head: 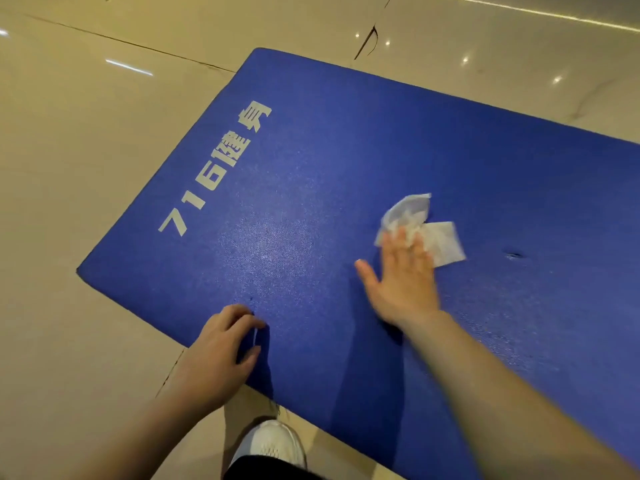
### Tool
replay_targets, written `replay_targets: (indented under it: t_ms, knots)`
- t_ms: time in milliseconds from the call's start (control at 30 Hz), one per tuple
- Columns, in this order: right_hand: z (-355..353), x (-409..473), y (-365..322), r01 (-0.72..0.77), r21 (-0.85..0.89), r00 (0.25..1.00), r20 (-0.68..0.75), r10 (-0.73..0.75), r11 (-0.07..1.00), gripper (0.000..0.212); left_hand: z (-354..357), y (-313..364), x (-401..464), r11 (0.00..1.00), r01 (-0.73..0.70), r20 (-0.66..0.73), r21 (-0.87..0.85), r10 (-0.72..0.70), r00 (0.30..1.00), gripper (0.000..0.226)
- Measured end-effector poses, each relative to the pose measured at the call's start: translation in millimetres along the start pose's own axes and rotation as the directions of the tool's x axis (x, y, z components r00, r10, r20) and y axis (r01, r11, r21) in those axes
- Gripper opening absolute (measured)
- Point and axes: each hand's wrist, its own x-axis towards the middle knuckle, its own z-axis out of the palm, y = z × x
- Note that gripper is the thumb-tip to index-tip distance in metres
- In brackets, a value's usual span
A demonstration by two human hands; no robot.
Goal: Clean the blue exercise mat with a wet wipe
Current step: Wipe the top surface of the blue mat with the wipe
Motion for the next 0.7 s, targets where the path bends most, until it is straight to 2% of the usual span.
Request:
replay_targets:
  t_ms: [67, 133, 167, 200, 233, 267, 367, 467, 533, 600, 667, 700]
  knots:
    - [19, -28, -36, 0.189, 0.058, 0.982, -0.004, -0.189, 0.980, 0.084, -8, 0, 7, 1.000, -0.007, 0.009, 0.028, 0.007, 1.000, 0.031]
    - [37, -55, -67, 0.402, 0.049, 0.915, -0.032, -0.401, 0.914, 0.085, -20, 2, 17, 0.999, 0.009, 0.006, 0.049, -0.009, 1.000, 0.025]
    - [44, -68, -79, 0.489, 0.039, 0.871, 0.024, -0.490, 0.871, 0.082, -25, 4, 22, 0.999, 0.034, -0.019, 0.030, -0.034, 0.999, 0.018]
    - [48, -78, -85, 0.525, 0.040, 0.842, 0.122, -0.526, 0.850, 0.076, -29, 7, 25, 0.998, 0.059, -0.055, -0.007, -0.060, 0.997, 0.011]
    - [50, -84, -85, 0.537, 0.049, 0.829, 0.157, -0.538, 0.842, 0.070, -30, 9, 27, 0.996, 0.077, -0.084, -0.044, -0.081, 0.993, 0.009]
    - [51, -85, -79, 0.552, 0.029, 0.824, 0.135, -0.551, 0.833, 0.064, -28, 12, 27, 0.994, 0.082, -0.095, -0.066, -0.088, 0.992, 0.010]
    - [44, -78, -47, 0.401, -0.005, 0.915, 0.054, -0.401, 0.916, 0.057, -22, 19, 20, 0.998, 0.043, -0.032, -0.054, -0.045, 0.998, 0.007]
    - [42, -78, 11, 0.176, -0.017, 0.983, -0.057, -0.177, 0.984, 0.065, -15, 26, 10, 0.999, -0.024, 0.064, 0.023, 0.023, 0.998, 0.008]
    - [37, -87, 42, 0.009, 0.001, 0.993, -0.119, -0.009, 1.000, 0.075, -9, 29, 2, 0.996, -0.053, 0.074, 0.066, 0.048, 0.996, 0.016]
    - [35, -98, 54, -0.123, 0.012, 0.988, -0.095, 0.124, 0.992, 0.077, -2, 28, -6, 0.997, -0.068, 0.057, 0.046, 0.065, 0.996, 0.023]
    - [33, -106, 37, -0.173, 0.033, 0.983, -0.061, 0.174, 0.984, 0.070, 0, 27, -14, 0.999, -0.012, 0.033, -0.044, 0.013, 0.999, 0.024]
    - [37, -109, 20, -0.144, 0.031, 0.989, -0.033, 0.145, 0.989, 0.068, 1, 26, -19, 0.996, 0.027, 0.014, -0.089, -0.026, 1.000, 0.022]
